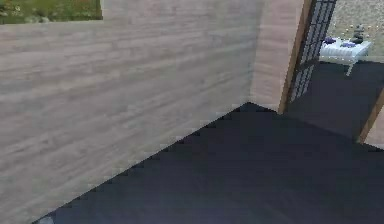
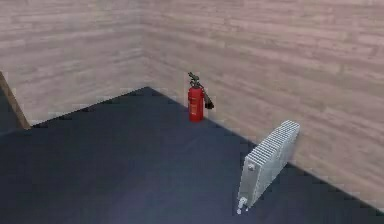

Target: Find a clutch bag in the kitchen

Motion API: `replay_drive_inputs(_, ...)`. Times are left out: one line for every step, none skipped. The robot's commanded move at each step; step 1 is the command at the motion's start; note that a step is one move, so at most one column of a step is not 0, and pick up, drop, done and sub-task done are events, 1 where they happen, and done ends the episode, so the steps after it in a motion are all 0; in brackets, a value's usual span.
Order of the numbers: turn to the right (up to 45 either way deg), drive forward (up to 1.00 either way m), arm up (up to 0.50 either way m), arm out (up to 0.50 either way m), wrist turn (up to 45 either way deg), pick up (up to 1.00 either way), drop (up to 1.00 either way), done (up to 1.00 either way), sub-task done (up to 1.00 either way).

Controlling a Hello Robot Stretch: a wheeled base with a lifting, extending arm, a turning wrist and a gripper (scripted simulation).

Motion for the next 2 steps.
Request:
replay_drive_inputs(36.0, 0.00, 0.00, 0.00, 0.0, 0.00, 0.00, 0.00, 0.00)
replay_drive_inputs(0.0, 1.00, 0.00, 0.00, 0.0, 0.00, 0.00, 0.00, 0.00)
